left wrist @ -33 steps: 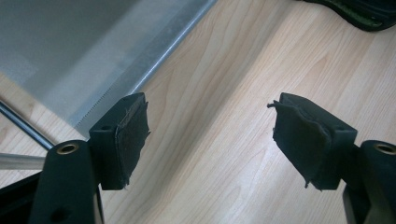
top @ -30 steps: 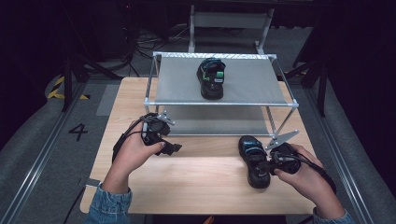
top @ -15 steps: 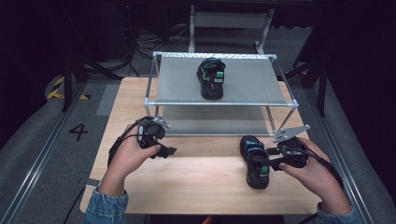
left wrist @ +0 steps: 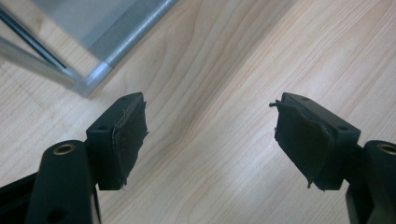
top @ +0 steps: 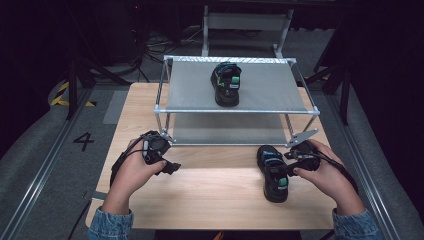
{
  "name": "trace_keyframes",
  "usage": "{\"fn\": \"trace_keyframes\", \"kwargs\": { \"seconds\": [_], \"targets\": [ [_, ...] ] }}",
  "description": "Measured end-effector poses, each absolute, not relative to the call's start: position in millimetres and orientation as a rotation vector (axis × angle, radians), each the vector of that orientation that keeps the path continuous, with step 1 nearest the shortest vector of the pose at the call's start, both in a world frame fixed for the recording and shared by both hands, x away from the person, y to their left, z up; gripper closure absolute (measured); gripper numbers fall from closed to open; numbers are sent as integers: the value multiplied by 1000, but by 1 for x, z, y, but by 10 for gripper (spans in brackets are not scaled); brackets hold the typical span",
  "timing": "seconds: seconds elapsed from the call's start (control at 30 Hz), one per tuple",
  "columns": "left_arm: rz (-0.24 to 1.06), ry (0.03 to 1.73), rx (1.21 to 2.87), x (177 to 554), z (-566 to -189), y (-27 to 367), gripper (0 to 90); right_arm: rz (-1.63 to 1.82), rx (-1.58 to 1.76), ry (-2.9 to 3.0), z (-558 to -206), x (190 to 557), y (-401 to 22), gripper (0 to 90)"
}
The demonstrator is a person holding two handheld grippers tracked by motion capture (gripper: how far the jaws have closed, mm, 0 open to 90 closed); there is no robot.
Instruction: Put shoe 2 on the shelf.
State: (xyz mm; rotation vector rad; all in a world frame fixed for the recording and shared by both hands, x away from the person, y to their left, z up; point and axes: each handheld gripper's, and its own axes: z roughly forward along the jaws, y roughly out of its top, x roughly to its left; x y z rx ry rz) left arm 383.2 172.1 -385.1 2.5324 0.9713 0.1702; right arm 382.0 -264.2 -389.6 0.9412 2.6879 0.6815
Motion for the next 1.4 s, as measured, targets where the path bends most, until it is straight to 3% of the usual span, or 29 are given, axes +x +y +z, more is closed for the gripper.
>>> {"fn": "trace_keyframes", "kwargs": {
  "seconds": [0.1, 0.37, 0.57, 0.87, 1.4],
  "targets": [
    [167, 973, 2533, 383, -387, 174, 253, 665, 944, 2719, -396, 386, -262, 431],
    [159, 978, 2535, 380, -392, 177, 253, 658, 1002, 2742, -404, 394, -254, 635],
    [157, 981, 2534, 379, -393, 177, 254, 646, 1031, 2747, -401, 395, -252, 699],
    [128, 967, 2548, 383, -400, 177, 253, 655, 1023, 2754, -394, 395, -249, 700],
    [88, 957, 2542, 387, -406, 178, 216, 702, 1029, 2773, -344, 392, -254, 693]
  ]
}}
